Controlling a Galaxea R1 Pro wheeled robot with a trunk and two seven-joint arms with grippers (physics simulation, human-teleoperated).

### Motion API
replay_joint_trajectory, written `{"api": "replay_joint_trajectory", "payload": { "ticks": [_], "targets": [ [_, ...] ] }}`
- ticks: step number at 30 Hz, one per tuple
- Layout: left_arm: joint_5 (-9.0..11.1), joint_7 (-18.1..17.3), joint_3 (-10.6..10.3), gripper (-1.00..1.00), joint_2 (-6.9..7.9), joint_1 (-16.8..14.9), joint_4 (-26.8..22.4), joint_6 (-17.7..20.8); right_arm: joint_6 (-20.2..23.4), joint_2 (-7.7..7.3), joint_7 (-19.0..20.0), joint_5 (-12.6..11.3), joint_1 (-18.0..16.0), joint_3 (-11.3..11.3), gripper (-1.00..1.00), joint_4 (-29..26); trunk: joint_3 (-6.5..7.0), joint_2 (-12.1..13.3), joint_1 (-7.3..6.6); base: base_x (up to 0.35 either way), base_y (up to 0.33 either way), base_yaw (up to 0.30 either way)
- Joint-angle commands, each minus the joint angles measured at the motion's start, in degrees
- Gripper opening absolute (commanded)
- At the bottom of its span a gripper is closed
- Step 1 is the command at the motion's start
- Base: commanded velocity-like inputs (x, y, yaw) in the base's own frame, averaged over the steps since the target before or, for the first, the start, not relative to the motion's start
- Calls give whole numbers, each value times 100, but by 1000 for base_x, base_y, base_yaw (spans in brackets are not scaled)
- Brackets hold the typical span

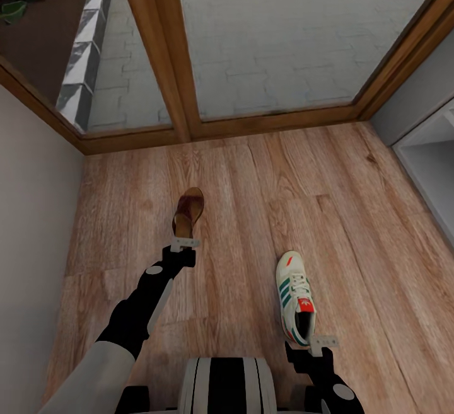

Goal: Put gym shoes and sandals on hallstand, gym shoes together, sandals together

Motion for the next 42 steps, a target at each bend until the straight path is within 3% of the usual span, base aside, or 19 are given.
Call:
{"api": "replay_joint_trajectory", "payload": {
  "ticks": [1,25,26,42],
  "targets": [
    [-15,-4,-2,-100,0,-1,-9,36,33,0,1,5,0,0,100,-10,-3,-1,0,23,0,0],
    [-8,-4,-9,-100,0,-1,-9,36,33,0,-17,-19,0,-1,100,-10,-3,-1,0,42,0,0],
    [-9,-4,-10,-100,0,-1,-9,36,33,0,-17,-20,0,-1,-100,-10,-3,-1,0,1,0,0],
    [-9,-4,-11,-100,0,-1,-9,36,33,0,-17,-35,0,-27,-100,-18,-3,-1,0,0,0,0]
  ]
}}
